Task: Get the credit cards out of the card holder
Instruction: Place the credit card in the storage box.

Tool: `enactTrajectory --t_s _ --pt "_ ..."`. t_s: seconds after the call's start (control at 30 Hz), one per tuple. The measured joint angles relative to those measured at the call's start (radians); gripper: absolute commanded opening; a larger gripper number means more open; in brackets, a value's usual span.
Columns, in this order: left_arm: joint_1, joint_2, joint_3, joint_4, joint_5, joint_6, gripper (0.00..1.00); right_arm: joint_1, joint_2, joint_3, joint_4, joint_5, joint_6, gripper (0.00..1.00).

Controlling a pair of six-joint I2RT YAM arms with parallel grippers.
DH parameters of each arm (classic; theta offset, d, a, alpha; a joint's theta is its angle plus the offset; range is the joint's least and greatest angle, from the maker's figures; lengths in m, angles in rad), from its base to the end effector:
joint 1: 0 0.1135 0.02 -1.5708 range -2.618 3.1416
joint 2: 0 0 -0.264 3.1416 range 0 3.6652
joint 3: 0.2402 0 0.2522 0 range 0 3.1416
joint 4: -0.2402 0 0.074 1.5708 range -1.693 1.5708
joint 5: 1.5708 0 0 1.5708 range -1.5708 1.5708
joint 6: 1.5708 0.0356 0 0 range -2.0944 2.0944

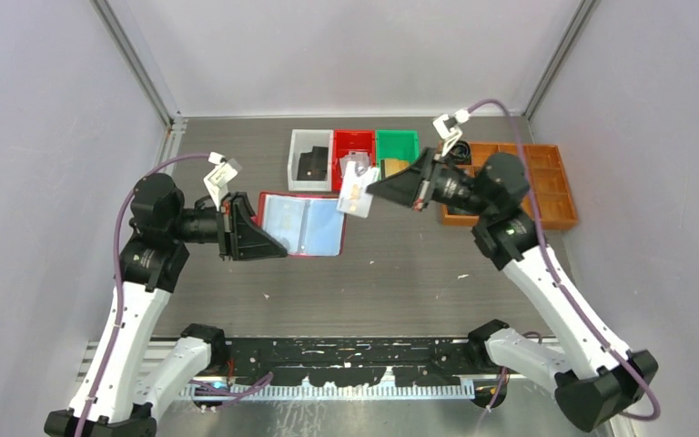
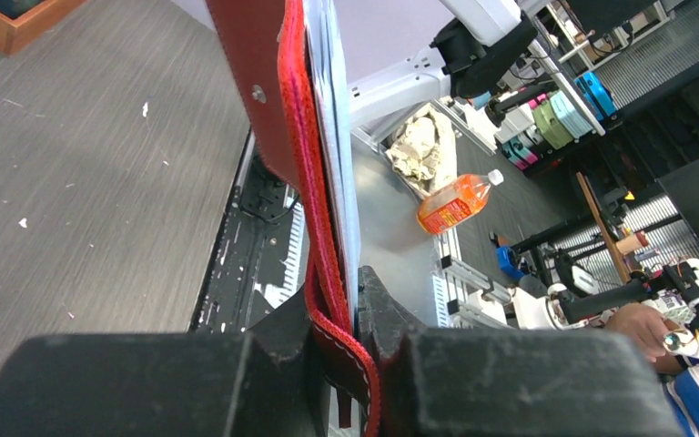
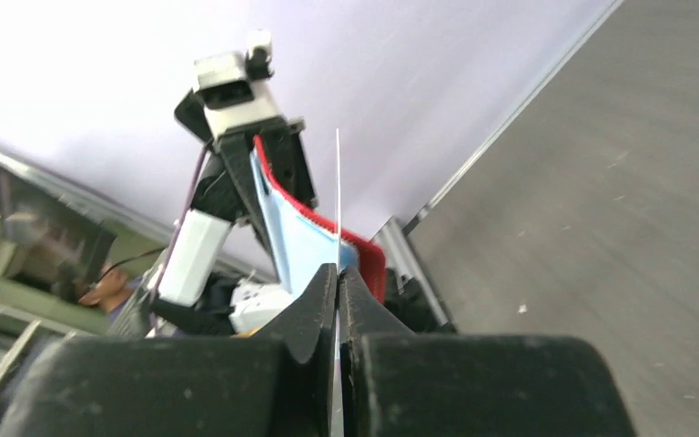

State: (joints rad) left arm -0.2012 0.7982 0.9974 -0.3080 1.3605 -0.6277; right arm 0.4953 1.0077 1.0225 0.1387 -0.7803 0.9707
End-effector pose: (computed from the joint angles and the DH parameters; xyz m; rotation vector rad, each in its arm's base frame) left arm 0.1350 -0.0631 0.4010 0.7695 1.7493 -1.7041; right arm 0.1828 0.1272 0.4155 -0.3587 1.6863 1.6884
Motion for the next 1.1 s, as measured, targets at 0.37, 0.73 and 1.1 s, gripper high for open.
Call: enactTrajectory --t_s 0.37,0.73,1.1 --pt "-0.001 0.007 0.043 -0.086 0.031 0.114 0.00 -0.178 0.210 0.221 -0.316 0.014 -0.249 0.01" --pt "-0.001 0.007 0.223 -0.560 -0.027 0.596 0.00 -0.185 0.968 0.687 -0.569 0.224 -0.507 0.01" --pt "-0.001 -0.006 0.242 -0.733 -0.081 0.748 0.00 -0.188 1.283 1.025 -0.647 0.304 -0.550 0.01"
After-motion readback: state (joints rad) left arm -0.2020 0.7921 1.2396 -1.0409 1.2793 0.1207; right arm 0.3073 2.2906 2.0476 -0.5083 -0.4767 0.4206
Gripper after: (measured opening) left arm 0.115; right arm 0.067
